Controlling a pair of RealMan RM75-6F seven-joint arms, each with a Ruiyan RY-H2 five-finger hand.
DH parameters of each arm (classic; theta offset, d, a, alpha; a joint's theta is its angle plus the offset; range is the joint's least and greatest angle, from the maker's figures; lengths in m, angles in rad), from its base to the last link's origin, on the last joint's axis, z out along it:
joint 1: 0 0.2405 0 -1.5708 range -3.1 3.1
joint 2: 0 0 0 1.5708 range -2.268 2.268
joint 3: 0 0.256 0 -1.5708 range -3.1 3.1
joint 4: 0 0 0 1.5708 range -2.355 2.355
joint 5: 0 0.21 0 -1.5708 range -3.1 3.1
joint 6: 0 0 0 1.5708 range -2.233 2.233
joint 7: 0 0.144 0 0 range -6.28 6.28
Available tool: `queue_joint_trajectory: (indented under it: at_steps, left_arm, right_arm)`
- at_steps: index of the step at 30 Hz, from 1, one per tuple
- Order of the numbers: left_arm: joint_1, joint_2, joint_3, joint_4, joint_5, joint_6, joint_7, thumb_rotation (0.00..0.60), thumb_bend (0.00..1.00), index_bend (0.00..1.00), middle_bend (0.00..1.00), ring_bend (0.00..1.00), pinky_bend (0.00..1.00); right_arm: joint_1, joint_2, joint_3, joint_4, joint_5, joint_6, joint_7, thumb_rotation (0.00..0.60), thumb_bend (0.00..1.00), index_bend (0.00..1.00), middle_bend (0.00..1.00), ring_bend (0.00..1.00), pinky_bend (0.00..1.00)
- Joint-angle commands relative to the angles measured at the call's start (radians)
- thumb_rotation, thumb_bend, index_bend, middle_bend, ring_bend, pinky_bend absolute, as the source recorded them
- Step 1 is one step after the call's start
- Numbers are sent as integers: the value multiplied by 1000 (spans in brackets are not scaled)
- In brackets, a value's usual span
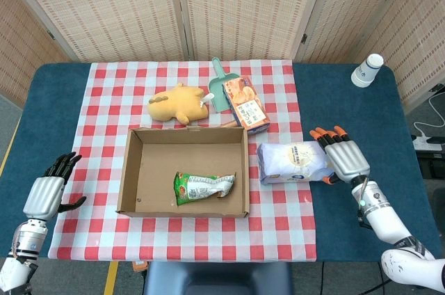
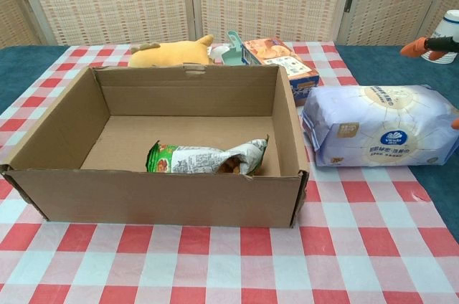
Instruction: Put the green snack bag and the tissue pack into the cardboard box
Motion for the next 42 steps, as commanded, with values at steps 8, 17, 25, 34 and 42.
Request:
queue_joint_trajectory:
  at_steps: [8,17,25,34,42]
  left_arm:
    - [-2,-4,0,5,-4,-5,3,600,187,88,6,0,218]
    - [-1,-1,-3,6,-7,-3,-4,600,187,88,6,0,218]
    - [0,1,-3,5,-7,-2,-7,600,187,88,6,0,218]
    - [-1,1,-2,5,-7,-5,-6,600,187,88,6,0,219]
    - [-1,1,-3,5,-7,-5,-4,600,187,88,6,0,221]
  right_arm:
    - [53,-96,16,87,-29,-77,52,600,0,26,22,0,60]
    - [81,-132,18,132,-42,-106,61,600,0,68,32,0,60]
    - [96,-179,11,202,-39,-143,92,600,0,118,64,0,64]
    - [87,-203,8,239,-79,-103,105,600,0,386,289,273,451]
    - [71,-197,15,232,-105,-59,117,600,0,541,381,381,568]
